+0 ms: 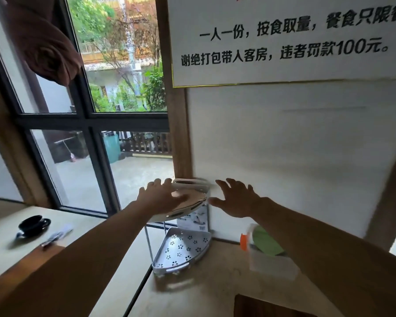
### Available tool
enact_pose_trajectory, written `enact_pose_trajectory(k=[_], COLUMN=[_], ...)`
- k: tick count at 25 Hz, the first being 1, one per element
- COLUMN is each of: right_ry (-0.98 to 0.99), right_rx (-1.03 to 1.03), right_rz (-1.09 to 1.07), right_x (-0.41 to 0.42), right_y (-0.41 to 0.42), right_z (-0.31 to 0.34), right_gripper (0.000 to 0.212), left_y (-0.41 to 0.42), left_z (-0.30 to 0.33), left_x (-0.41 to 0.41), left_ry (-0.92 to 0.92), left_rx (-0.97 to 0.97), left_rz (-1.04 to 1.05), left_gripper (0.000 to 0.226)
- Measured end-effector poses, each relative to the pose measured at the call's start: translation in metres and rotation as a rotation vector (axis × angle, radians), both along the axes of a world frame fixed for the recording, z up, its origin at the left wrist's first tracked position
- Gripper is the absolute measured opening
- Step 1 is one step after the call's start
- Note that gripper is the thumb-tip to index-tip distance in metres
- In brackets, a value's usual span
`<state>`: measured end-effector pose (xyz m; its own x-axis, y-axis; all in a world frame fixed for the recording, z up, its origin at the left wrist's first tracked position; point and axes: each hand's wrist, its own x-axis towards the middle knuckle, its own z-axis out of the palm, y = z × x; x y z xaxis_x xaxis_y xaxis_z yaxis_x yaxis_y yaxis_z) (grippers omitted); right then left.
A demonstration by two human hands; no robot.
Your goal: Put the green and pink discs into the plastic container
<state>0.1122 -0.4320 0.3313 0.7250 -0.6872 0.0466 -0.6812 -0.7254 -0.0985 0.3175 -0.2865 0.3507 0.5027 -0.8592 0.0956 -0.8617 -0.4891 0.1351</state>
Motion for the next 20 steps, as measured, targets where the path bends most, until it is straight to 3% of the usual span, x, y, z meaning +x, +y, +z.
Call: enact_pose_trajectory(k=[5,9,14,20], right_ry=[-0.053,-0.35,-0.502,-0.596], right_rx=[0.172,0.416,0.63,0.717], right_rz=[-0.028,-0.147,-0.373,-0.315], right_x=[0.057,0.085,0.114,0.127], right_y=[-0.011,-0.025,-0.05,-0.058], right_z=[-0.051,-0.075,-0.093,-0.097], right_gripper=[0.067,0.045,0.058,0.029], left_y=[-0.024,-0.055,-0.084,-0.092], left_z=[-0.051,-0.086,-0.115,-0.128], left_x=[0.033,0.038,0.045,0.046], left_ry=[0.089,0.12,0.197,0.246], left_rx=[0.003,0.016,-0.035,-0.195], left_rz=[-0.039,-0.111,-0.155,-0.192], left_gripper=[0.096,0.089,0.065,0.034])
